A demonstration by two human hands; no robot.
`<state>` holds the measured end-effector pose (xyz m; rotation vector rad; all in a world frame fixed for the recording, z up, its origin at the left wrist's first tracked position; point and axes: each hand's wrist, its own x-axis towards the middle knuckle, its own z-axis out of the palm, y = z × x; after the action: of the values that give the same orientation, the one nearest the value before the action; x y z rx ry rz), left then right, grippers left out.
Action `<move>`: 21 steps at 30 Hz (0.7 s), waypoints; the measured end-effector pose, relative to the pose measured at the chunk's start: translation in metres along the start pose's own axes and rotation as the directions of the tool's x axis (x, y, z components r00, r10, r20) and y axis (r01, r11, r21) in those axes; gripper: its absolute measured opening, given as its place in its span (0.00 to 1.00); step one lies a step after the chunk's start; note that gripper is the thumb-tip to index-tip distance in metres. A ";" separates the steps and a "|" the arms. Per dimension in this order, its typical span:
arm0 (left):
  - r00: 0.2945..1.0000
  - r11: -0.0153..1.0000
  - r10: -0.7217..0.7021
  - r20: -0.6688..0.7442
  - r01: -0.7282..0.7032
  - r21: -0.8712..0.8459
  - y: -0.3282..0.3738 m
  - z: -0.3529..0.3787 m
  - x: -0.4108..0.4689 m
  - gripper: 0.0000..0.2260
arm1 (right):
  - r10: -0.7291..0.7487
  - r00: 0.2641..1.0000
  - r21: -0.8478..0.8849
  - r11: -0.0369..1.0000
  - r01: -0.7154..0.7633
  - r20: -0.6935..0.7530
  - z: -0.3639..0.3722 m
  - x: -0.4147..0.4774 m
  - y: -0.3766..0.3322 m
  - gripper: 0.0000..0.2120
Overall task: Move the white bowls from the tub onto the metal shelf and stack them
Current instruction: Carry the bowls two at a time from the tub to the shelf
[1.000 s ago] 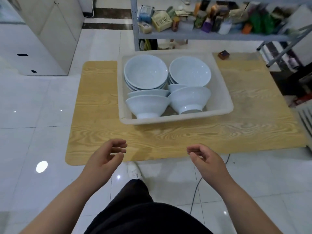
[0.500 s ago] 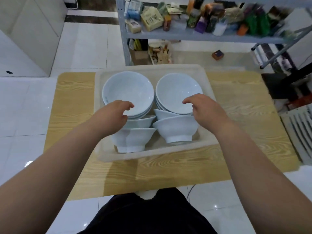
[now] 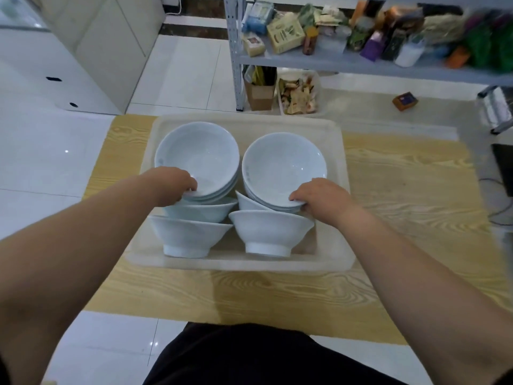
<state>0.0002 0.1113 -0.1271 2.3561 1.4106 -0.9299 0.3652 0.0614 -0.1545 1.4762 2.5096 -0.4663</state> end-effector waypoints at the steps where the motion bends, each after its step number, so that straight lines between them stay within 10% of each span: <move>1: 1.000 1.000 0.002 -0.013 -0.002 0.015 0.001 -0.002 -0.003 0.19 | -0.010 1.000 0.013 1.000 0.010 -0.012 0.000 -0.001 0.001 0.17; 14: 0.919 0.974 -0.225 -0.325 0.225 -0.038 0.019 -0.021 -0.070 0.22 | -0.106 0.960 0.024 0.993 0.116 -0.259 -0.017 -0.016 0.011 0.09; 21: 0.680 0.914 -0.397 -0.617 0.355 -0.197 0.018 -0.006 -0.169 0.19 | -0.133 0.877 0.088 0.977 0.195 -0.462 -0.049 -0.040 -0.038 0.07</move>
<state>-0.0380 -0.0133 -0.0186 2.4968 2.2080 -0.0820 0.3509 0.0289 -0.0892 1.5775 3.0422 -0.3485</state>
